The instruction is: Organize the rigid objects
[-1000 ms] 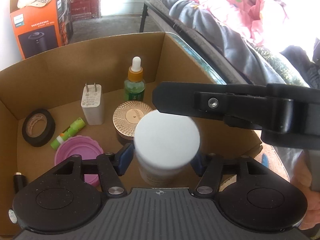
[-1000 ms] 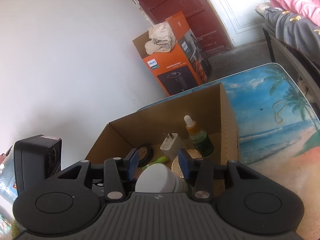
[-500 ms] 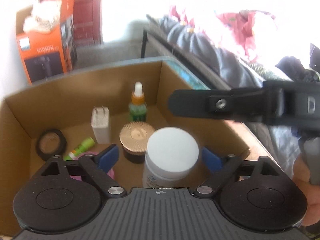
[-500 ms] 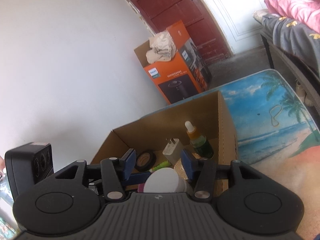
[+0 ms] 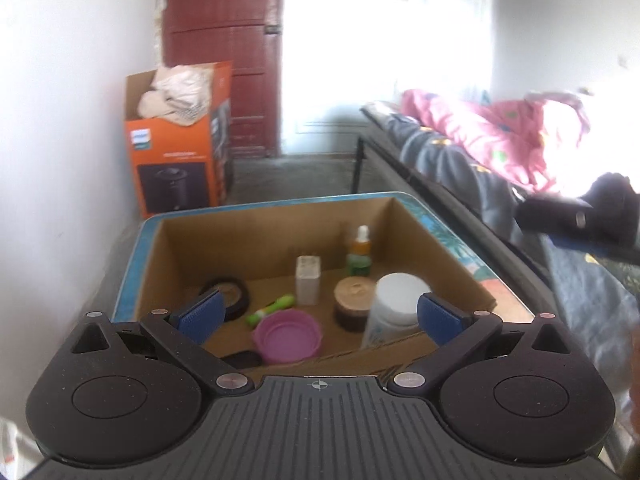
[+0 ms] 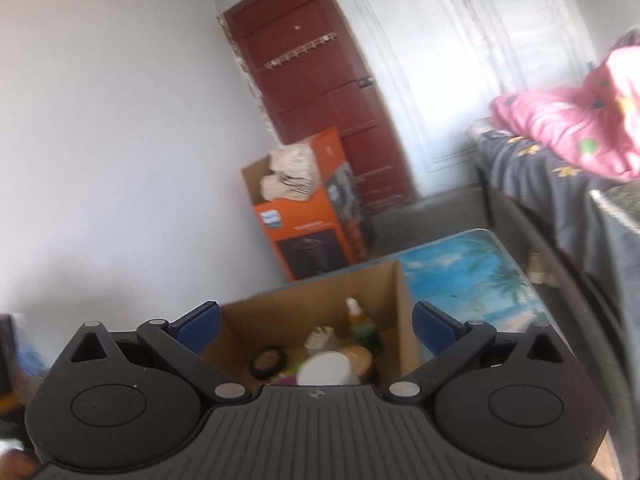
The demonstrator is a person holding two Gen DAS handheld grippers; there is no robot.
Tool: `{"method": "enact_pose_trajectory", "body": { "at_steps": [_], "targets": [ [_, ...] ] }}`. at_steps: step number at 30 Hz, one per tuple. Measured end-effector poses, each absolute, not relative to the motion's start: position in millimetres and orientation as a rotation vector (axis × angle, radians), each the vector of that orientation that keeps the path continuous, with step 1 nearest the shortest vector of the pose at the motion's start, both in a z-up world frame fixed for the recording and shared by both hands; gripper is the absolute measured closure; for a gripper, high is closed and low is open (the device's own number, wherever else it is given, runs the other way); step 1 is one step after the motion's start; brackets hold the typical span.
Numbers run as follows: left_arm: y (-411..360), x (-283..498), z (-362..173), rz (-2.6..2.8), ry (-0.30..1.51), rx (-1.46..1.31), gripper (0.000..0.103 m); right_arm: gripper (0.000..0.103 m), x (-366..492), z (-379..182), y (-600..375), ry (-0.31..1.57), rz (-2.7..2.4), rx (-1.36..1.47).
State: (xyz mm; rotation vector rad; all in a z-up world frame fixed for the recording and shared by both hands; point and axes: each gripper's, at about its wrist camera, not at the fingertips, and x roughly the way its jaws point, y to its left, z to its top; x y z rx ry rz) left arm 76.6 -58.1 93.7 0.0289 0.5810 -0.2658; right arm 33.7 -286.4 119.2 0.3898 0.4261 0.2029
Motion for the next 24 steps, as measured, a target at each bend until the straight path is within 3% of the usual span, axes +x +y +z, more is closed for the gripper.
{"method": "enact_pose_trajectory", "body": {
  "at_steps": [24],
  "targets": [
    [-19.6, 75.7, 73.4, -0.034, 0.692, 0.044, 0.0, 0.0, 38.6, 93.7, -186.1, 0.592, 0.072, 0.083]
  ]
}}
